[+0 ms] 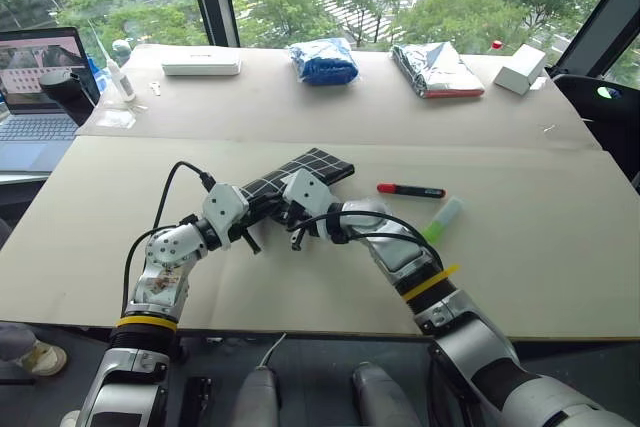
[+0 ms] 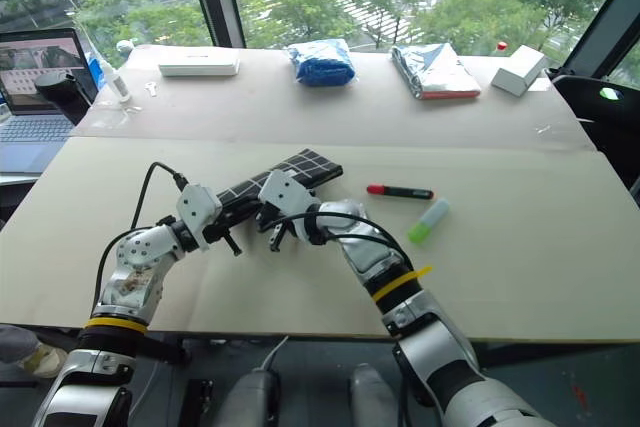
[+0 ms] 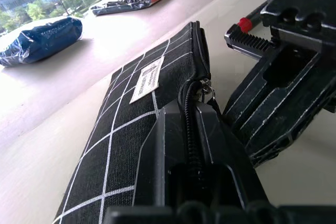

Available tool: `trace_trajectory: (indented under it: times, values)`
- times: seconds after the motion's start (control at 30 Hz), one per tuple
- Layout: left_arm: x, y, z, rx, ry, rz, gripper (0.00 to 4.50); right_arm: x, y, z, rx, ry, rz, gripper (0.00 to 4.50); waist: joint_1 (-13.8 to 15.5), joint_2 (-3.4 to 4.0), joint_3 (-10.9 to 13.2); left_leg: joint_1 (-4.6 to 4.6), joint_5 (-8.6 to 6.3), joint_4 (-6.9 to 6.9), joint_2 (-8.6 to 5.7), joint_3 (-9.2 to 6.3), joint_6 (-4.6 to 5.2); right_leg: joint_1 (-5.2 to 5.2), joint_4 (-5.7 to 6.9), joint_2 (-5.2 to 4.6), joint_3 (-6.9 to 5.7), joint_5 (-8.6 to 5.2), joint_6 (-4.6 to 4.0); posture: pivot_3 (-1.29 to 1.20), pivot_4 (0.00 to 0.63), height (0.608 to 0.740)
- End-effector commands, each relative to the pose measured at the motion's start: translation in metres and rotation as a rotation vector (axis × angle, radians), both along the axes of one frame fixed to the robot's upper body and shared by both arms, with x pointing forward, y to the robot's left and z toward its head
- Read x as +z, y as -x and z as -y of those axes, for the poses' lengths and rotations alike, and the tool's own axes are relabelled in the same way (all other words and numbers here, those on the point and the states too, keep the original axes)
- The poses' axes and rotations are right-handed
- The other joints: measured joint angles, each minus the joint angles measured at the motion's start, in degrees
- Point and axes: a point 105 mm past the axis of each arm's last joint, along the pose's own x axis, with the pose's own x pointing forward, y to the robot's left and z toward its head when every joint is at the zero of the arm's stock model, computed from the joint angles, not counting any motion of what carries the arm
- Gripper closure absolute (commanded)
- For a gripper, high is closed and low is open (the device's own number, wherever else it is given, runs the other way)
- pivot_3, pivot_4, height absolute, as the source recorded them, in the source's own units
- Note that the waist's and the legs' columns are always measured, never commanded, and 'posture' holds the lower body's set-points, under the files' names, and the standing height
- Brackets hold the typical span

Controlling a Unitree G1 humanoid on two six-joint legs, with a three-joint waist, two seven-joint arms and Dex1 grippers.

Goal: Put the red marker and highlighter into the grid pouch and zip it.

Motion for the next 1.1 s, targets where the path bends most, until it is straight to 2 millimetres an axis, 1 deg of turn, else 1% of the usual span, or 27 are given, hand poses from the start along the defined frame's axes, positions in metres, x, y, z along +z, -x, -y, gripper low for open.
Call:
trace_trajectory:
  times: [0.03, 0.07, 0.13, 0.17, 0.23, 0.27, 0.3, 0.33, 0.4, 0.43, 0.47, 0.53, 0.6, 0.63, 0.67, 0.7, 0.73, 0.77, 0.87, 0.9, 1.0, 1.07, 1.1]
  values:
    - [0.016, -0.001, 0.006, -0.023, 0.012, 0.052, 4.50, 0.010, -0.008, 0.013, -0.051, -0.048, -0.008, 3.32, 0.0, 0.00, 0.0, 0.00, 0.00, 0.00, 0.00, 0.00, 0.00, 0.00, 0.00, 0.00, 0.00, 0.00, 0.00, 0.00, 0.150, 0.740]
    - [0.016, -0.001, 0.006, -0.024, 0.012, 0.052, 4.50, 0.012, -0.007, 0.017, -0.051, -0.056, -0.013, 2.89, 0.0, 0.00, 0.0, 0.00, 0.00, 0.00, 0.00, 0.00, 0.00, 0.00, -0.01, 0.00, 0.00, 0.00, 0.00, 0.00, 0.150, 0.740]
    - [0.016, -0.001, 0.006, -0.025, 0.011, 0.051, 4.50, 0.013, 0.001, 0.026, -0.029, -0.062, -0.042, 2.29, 0.2, 0.00, 0.0, 0.00, 0.00, 0.00, -0.01, 0.00, 0.00, 0.00, -0.01, -0.01, 0.00, 0.00, 0.00, 0.00, 0.150, 0.740]
    - [0.016, -0.001, 0.005, -0.025, 0.011, 0.051, 4.50, 0.014, 0.005, 0.028, -0.023, -0.064, -0.054, 1.86, 0.2, 0.00, 0.0, -0.02, 0.00, 0.00, -0.01, 0.00, 0.00, 0.01, -0.03, -0.01, 0.00, 0.00, 0.00, 0.00, 0.150, 0.740]
    - [0.016, 0.000, 0.006, -0.026, 0.013, 0.051, 4.50, 0.011, 0.022, 0.037, 0.031, -0.058, -0.130, 1.21, 0.2, 0.00, 0.0, -0.04, 0.00, 0.00, -0.01, 0.00, 0.00, 0.01, -0.06, -0.01, 0.00, 0.00, 0.00, 0.00, 0.150, 0.740]
    - [0.016, 0.000, 0.006, -0.027, 0.014, 0.051, 4.50, 0.010, 0.032, 0.041, 0.060, -0.059, -0.179, 0.96, 0.2, 0.00, 0.0, -0.04, 0.00, 0.00, 0.00, 0.00, 0.00, 0.01, -0.05, -0.01, 0.00, 0.00, 0.00, 0.00, 0.150, 0.740]
    - [0.016, 0.000, 0.007, -0.028, 0.015, 0.051, 4.50, 0.010, 0.043, 0.048, 0.090, -0.066, -0.224, 0.56, 0.2, 0.00, 0.0, -0.04, 0.00, -0.01, 0.00, 0.00, 0.00, 0.01, -0.05, 0.00, 0.00, 0.00, 0.00, 0.00, 0.150, 0.740]
    - [0.016, 0.000, 0.007, -0.029, 0.016, 0.051, 4.50, 0.011, 0.051, 0.052, 0.107, -0.070, -0.250, 0.56, 0.2, 0.00, 0.0, -0.03, 0.00, 0.00, 0.00, -0.01, 0.00, 0.00, -0.03, 0.00, 0.00, 0.00, 0.01, 0.00, 0.150, 0.740]
    - [0.015, -0.001, 0.009, -0.033, 0.019, 0.050, 4.50, 0.017, 0.070, 0.081, 0.109, -0.087, -0.280, 0.56, 0.4, -0.01, 0.0, -0.04, 0.00, -0.01, 0.00, -0.03, 0.00, 0.01, -0.07, 0.00, 0.00, -0.01, 0.01, 0.00, 0.150, 0.740]
    - [0.015, -0.001, 0.010, -0.034, 0.020, 0.050, 4.50, 0.019, 0.077, 0.092, 0.101, -0.090, -0.282, 0.56, 0.7, -0.01, 0.0, -0.07, 0.00, -0.01, -0.02, -0.03, 0.00, 0.02, -0.08, -0.02, 0.00, -0.02, 0.03, 0.00, 0.150, 0.740]
    - [0.015, -0.001, 0.010, -0.036, 0.021, 0.048, 4.50, 0.025, 0.074, 0.108, 0.024, -0.096, -0.241, 0.56, 0.7, -0.05, 0.0, -0.08, 0.00, 0.00, -0.04, -0.05, 0.00, 0.05, -0.12, -0.02, 0.00, -0.03, 0.04, 0.00, 0.150, 0.740]
    - [0.014, -0.001, 0.010, -0.037, 0.021, 0.047, 4.50, 0.032, 0.067, 0.127, -0.094, -0.108, -0.192, 0.56, 1.0, -0.07, 0.0, -0.09, 0.00, 0.03, -0.07, -0.03, 0.00, 0.07, -0.19, -0.04, 0.01, -0.04, 0.07, 0.00, 0.150, 0.740]
    - [0.012, -0.002, 0.010, -0.037, 0.022, 0.044, 4.50, 0.041, 0.048, 0.156, -0.310, -0.136, -0.128, 0.56, 0.9, -0.07, 0.0, -0.06, 0.00, 0.06, -0.05, -0.03, 0.00, 0.07, -0.19, -0.02, 0.02, -0.17, 0.28, 0.00, 0.150, 0.740]
    - [0.011, -0.003, 0.010, -0.038, 0.023, 0.041, 4.50, 0.047, 0.038, 0.175, -0.447, -0.159, -0.097, 0.56, 0.9, -0.08, 0.0, -0.04, 0.00, 0.05, -0.04, -0.03, 0.00, 0.07, -0.18, -0.01, 0.02, -0.20, 0.33, 0.00, 0.150, 0.740]
    - [0.010, -0.004, 0.011, -0.041, 0.027, 0.038, 4.50, 0.050, 0.032, 0.194, -0.576, -0.153, -0.054, 0.56, 1.0, -0.08, 0.0, 0.01, 0.00, 0.03, -0.03, -0.04, 0.00, 0.08, -0.16, 0.01, 0.02, -0.23, 0.38, 0.00, 0.150, 0.740]
    - [0.010, -0.004, 0.012, -0.043, 0.029, 0.037, 4.50, 0.052, 0.030, 0.204, -0.653, -0.147, -0.029, 0.56, 1.1, -0.07, 0.0, 0.00, 0.00, 0.02, -0.03, -0.05, 0.00, 0.07, -0.13, 0.01, 0.02, -0.23, 0.39, 0.00, 0.150, 0.740]
    - [0.010, -0.005, 0.012, -0.046, 0.030, 0.036, 4.50, 0.053, 0.029, 0.210, -0.703, -0.146, -0.013, 0.56, 1.2, -0.08, 0.0, 0.00, 0.00, 0.03, -0.04, -0.04, 0.00, 0.07, -0.13, 0.00, 0.02, -0.23, 0.39, 0.00, 0.150, 0.740]
    - [0.009, -0.005, 0.014, -0.053, 0.031, 0.033, 4.50, 0.058, 0.027, 0.215, -0.773, -0.201, -0.006, 0.56, 1.3, -0.08, 0.0, -0.02, 0.00, 0.03, -0.04, -0.04, 0.00, 0.07, -0.17, -0.01, 0.03, -0.23, 0.39, 0.00, 0.150, 0.740]
    - [0.008, -0.007, 0.020, -0.071, 0.037, 0.029, 4.50, 0.066, 0.027, 0.220, -0.907, -0.297, 0.006, 0.56, 1.2, -0.07, 0.0, -0.05, 0.00, 0.00, -0.04, -0.04, 0.00, 0.06, -0.21, -0.01, 0.04, -0.12, 0.20, 0.00, 0.150, 0.740]
    - [0.008, -0.008, 0.022, -0.076, 0.041, 0.028, 4.50, 0.065, 0.027, 0.223, -0.974, -0.250, 0.041, 0.56, 1.2, -0.07, 0.0, -0.06, 0.00, -0.01, -0.03, -0.05, 0.00, 0.06, -0.20, 0.00, 0.03, -0.07, 0.12, 0.00, 0.150, 0.740]
    - [0.007, -0.010, 0.024, -0.085, 0.044, 0.028, 4.50, 0.058, 0.029, 0.222, -1.047, -0.288, -0.007, 0.56, 1.2, -0.07, 0.0, -0.08, 0.00, 0.00, -0.05, -0.04, 0.00, 0.04, -0.20, -0.01, 0.03, -0.03, 0.05, 0.00, 0.150, 0.740]
    - [0.007, -0.011, 0.025, -0.089, 0.045, 0.029, 4.50, 0.056, 0.029, 0.226, -1.131, -0.292, -0.010, 0.56, 1.2, -0.07, 0.0, -0.08, 0.00, 0.01, -0.05, -0.04, 0.00, 0.05, -0.20, -0.01, 0.03, -0.03, 0.05, 0.00, 0.150, 0.740]
    - [0.007, -0.011, 0.025, -0.091, 0.047, 0.029, 4.50, 0.053, 0.030, 0.227, -1.171, -0.267, 0.003, 0.56, 1.2, -0.07, 0.0, -0.08, 0.00, 0.00, -0.04, -0.04, 0.00, 0.05, -0.20, -0.01, 0.03, -0.02, 0.03, 0.00, 0.150, 0.740]
